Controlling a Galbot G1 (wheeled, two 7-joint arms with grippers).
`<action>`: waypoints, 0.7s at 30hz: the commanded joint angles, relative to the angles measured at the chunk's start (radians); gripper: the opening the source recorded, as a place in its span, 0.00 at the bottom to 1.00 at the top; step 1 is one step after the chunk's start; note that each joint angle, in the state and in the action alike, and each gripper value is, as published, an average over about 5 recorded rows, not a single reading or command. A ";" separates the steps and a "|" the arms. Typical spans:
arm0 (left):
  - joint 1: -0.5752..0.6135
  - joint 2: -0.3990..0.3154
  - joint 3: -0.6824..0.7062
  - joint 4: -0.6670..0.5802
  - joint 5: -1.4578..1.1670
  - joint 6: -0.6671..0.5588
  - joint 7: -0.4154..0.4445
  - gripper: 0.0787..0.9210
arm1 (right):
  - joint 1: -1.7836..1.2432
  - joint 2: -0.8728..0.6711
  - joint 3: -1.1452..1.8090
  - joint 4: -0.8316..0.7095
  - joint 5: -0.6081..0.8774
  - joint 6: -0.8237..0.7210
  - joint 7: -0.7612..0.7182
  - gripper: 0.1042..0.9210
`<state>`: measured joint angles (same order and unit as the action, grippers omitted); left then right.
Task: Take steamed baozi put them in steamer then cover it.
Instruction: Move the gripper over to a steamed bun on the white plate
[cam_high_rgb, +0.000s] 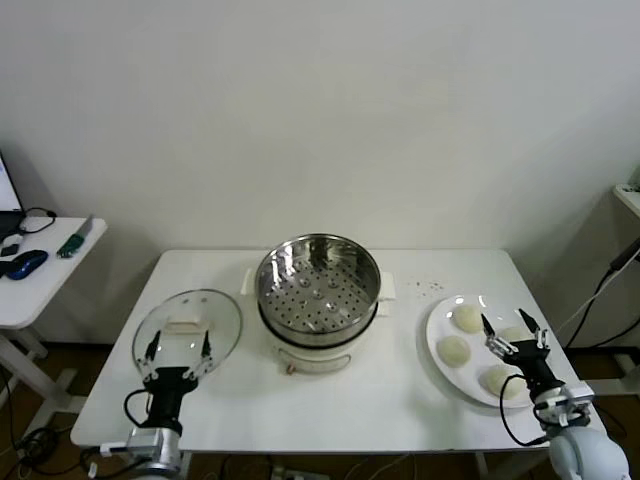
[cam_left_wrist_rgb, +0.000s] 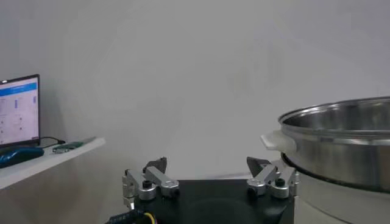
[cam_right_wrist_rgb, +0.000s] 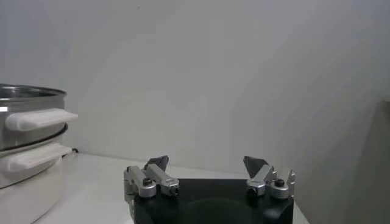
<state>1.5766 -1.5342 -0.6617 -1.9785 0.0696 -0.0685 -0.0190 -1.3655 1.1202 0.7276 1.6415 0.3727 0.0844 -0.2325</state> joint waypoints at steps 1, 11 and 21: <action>-0.001 0.002 0.000 0.003 0.000 -0.001 0.000 0.88 | 0.025 -0.035 -0.004 -0.006 -0.045 -0.018 -0.032 0.88; 0.003 0.010 0.006 0.017 -0.003 -0.014 0.007 0.88 | 0.212 -0.397 -0.124 -0.123 -0.246 -0.156 -0.390 0.88; -0.008 0.026 -0.001 0.055 -0.011 -0.019 0.014 0.88 | 0.671 -0.574 -0.472 -0.377 -0.651 -0.069 -0.845 0.88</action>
<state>1.5674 -1.5109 -0.6633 -1.9350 0.0592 -0.0864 -0.0073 -1.0114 0.7195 0.4956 1.4281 -0.0066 -0.0091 -0.7434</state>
